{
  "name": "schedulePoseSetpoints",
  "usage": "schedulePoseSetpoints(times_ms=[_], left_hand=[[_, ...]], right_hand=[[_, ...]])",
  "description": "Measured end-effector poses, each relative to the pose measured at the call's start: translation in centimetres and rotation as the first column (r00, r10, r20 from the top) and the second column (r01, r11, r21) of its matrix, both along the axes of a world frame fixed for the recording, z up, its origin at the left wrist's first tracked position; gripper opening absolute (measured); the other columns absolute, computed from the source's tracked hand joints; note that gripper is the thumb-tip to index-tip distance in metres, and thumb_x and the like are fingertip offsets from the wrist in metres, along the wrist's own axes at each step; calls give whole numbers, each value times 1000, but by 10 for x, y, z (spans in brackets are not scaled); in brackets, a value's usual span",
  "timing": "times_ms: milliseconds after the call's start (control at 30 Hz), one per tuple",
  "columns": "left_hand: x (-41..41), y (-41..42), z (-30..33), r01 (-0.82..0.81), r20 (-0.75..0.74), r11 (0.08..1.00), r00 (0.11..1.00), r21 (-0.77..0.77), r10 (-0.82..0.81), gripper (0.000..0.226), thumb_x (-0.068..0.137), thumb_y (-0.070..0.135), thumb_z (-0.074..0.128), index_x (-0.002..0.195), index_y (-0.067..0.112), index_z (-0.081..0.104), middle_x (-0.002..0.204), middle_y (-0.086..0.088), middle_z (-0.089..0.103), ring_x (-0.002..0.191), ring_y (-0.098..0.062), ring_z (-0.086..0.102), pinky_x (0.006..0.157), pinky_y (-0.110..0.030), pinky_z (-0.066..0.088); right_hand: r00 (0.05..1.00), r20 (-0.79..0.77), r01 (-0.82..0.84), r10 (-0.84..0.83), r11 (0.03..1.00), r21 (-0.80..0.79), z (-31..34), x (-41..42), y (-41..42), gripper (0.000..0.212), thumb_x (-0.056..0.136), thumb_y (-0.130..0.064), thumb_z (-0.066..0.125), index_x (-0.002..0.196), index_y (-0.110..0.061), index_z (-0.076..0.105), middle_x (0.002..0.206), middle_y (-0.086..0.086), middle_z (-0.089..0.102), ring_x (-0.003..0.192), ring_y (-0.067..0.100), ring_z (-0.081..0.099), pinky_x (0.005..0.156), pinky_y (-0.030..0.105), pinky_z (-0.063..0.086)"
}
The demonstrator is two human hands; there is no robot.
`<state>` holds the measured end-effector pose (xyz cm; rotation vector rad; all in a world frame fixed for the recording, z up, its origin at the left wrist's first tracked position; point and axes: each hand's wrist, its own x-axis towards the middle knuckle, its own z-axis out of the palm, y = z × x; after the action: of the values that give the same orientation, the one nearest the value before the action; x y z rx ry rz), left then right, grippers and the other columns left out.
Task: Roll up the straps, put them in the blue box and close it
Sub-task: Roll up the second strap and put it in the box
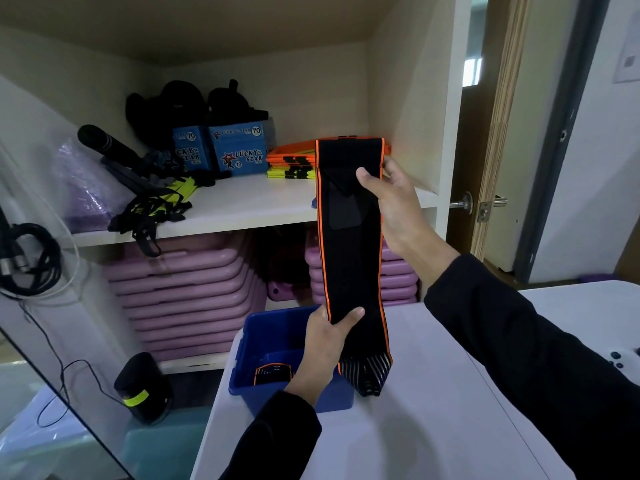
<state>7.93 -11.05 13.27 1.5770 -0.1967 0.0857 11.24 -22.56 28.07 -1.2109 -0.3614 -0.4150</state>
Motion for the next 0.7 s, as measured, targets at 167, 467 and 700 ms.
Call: schedulePoseSetpoints(times_ms=[167,467,700], left_hand=[[-2,-7,0,-34,-10,999,999,-12,34,18,80,12,68,80,29,62,83,7,69,79,-9,66,75,-23,55],[12,19,53,2,88,995,996,-100,7,26,82,30,61,106,25,54,107,-2,61,100,-17,57,81,-20,48],[17,21,114,-11,249,999,969,45,0,22,92,30,50,114,29,45,104,0,59,92,-12,60,92,-37,49]], right_hand=[[1000,5,22,-22,1000,-15,1,-1,1,23,91,-8,52,114,-12,52,104,0,63,101,14,60,96,28,46],[996,-70,-62,50,983,-173,-24,-7,-7,20,93,-13,49,106,-27,54,104,-8,63,102,10,60,91,22,48],[994,-91,-84,59,954,-289,-48,-18,9,26,94,-8,44,116,-23,45,100,-10,59,89,-1,58,74,12,50]])
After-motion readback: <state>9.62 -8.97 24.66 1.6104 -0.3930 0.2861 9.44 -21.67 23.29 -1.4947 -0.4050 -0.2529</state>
